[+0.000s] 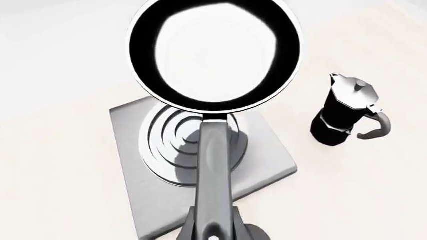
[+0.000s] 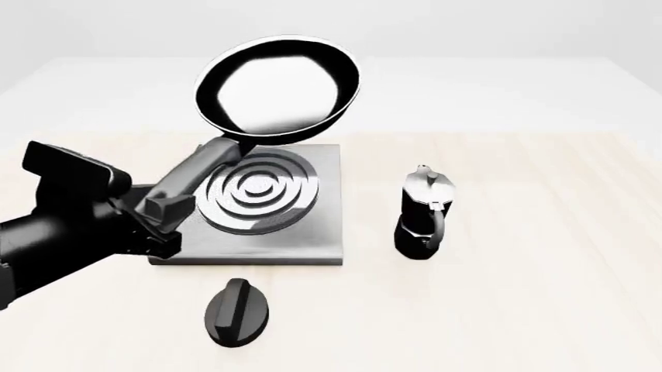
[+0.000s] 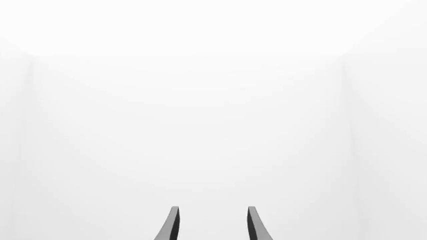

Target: Put the frying pan on the stove.

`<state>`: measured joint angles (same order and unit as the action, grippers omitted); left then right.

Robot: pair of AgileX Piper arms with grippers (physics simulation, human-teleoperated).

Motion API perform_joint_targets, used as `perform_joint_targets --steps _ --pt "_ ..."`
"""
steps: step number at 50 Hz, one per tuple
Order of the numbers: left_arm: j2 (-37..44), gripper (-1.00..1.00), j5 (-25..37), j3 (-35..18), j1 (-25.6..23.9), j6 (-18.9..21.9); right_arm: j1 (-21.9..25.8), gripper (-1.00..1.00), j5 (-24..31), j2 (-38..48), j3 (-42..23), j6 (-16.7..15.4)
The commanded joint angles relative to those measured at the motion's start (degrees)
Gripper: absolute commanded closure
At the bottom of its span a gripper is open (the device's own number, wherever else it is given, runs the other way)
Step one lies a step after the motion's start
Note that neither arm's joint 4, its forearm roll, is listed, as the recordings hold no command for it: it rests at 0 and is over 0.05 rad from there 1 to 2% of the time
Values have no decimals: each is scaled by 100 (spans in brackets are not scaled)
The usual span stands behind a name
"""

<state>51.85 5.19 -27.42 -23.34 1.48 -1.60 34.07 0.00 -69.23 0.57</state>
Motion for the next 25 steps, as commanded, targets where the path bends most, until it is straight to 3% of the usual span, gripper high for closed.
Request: perform_joint_targets --steps 1,25 --pt "-543 100 379 47 90 11 -3 -100 -28 0 22 -10" --pt "-794 100 668 377 399 -116 -13 -100 -22 0 14 -14"
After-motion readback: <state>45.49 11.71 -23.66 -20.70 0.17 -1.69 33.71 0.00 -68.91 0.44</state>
